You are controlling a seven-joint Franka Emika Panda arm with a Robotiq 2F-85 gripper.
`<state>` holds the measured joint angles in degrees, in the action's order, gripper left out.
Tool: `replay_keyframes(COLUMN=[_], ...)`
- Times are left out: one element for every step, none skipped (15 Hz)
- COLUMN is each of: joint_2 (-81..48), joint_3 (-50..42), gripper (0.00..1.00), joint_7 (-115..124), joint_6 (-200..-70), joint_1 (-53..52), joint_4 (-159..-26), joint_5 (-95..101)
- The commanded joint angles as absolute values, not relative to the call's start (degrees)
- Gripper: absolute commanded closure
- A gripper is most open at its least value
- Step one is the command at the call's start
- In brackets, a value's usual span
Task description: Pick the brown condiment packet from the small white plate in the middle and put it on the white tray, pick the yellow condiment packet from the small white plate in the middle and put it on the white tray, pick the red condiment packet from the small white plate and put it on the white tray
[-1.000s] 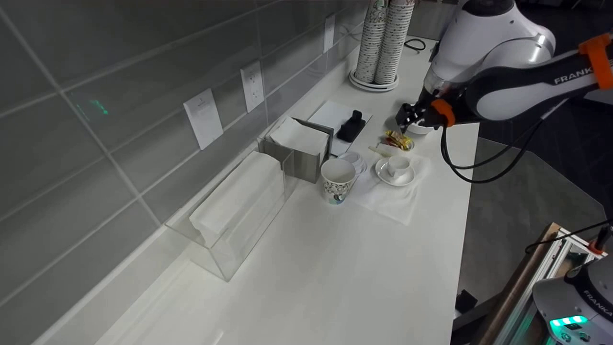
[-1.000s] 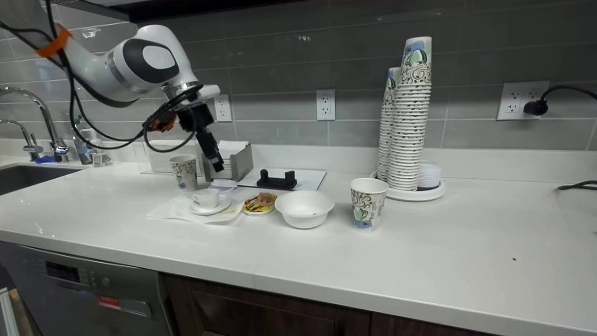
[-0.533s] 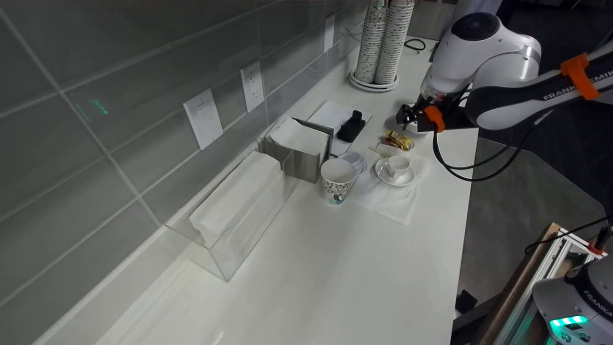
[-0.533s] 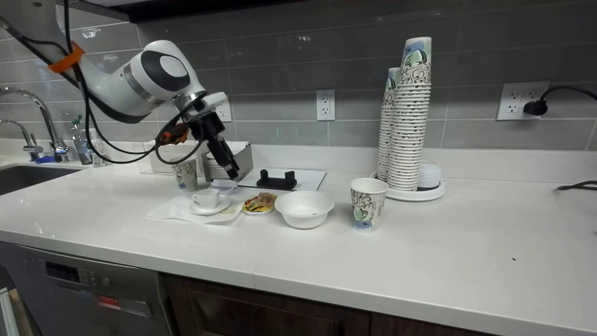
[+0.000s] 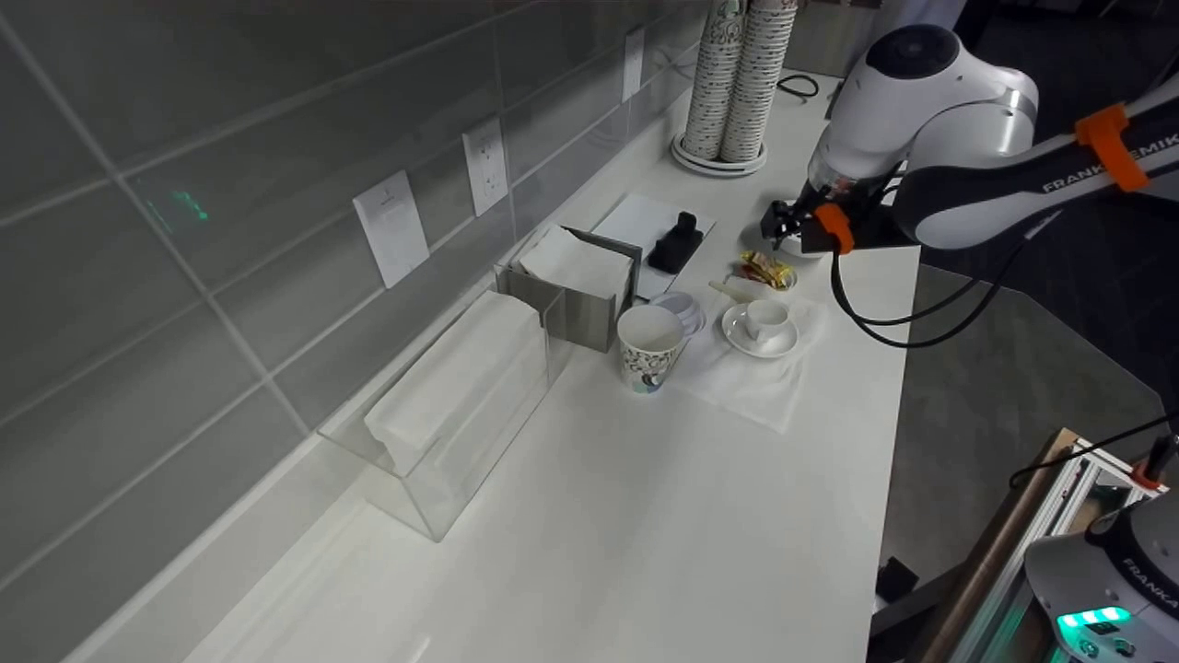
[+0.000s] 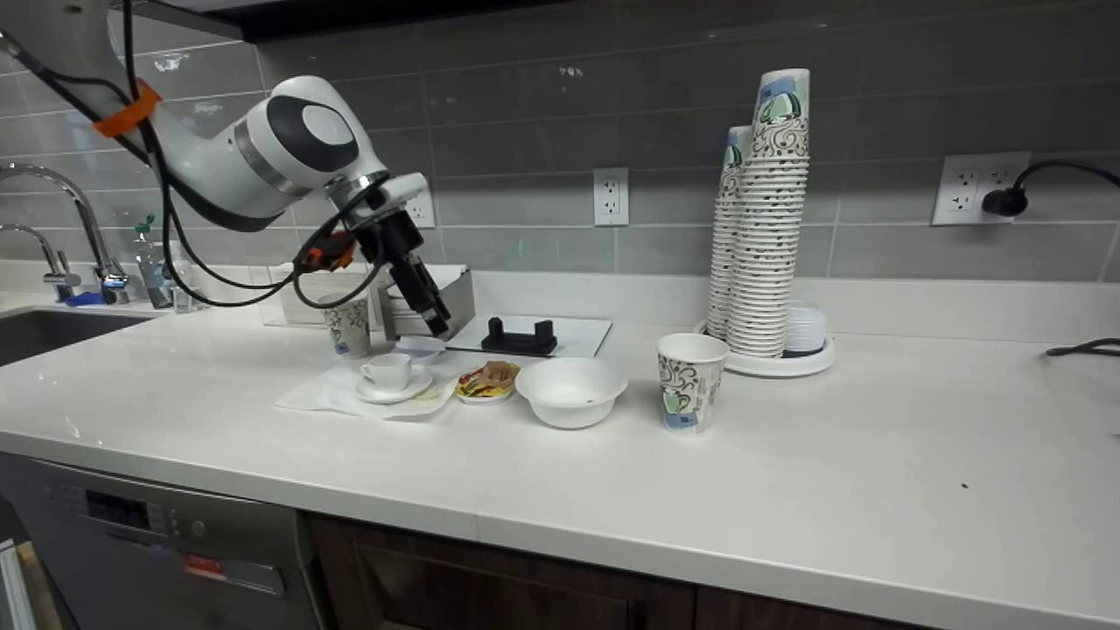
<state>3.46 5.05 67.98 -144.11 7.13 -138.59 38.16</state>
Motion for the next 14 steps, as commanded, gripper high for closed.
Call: replay_keyframes(joint_2=[1.94, 1.06, 0.1, -0.91, -1.79, -2.99, -4.1, -5.15, -6.15, -7.21, -8.1, -8.94, -9.76, -10.41], joint_3=[3.24, 3.09, 2.92, 2.77, 2.47, 1.99, 1.66, 1.41, 1.03, 0.72, 0.26, -0.19, -0.82, -1.26], gripper=[0.0, 0.0, 0.0, 0.0, 0.0, 0.0, 0.0, 0.0, 0.0, 0.0, 0.0, 0.0, 0.0, 0.0], joint_7=[70.34, 72.17, 73.1, 75.06, 76.43, 77.54, 78.84, 78.53, 79.95, 80.03, 80.68, 80.99, 81.99, 81.95], joint_6=[-144.86, -145.23, -145.4, -144.97, -145.05, -145.96, -145.75, -146.92, -147.3, -148.01, -148.5, -149.46, -150.3, -150.74], joint_1=[5.41, 5.44, 5.39, 5.39, 5.27, 5.09, 4.73, 4.22, 3.64, 3.11, 2.55, 2.09, 1.57, 1.12], joint_4=[-137.38, -136.75, -136.12, -135.26, -134.58, -133.92, -133.05, -132.6, -131.9, -131.32, -130.74, -130.29, -129.79, -129.4], joint_5=[39.84, 41.85, 43.0, 44.94, 46.52, 47.56, 48.8, 47.93, 49.3, 48.95, 49.26, 49.03, 49.69, 49.38])
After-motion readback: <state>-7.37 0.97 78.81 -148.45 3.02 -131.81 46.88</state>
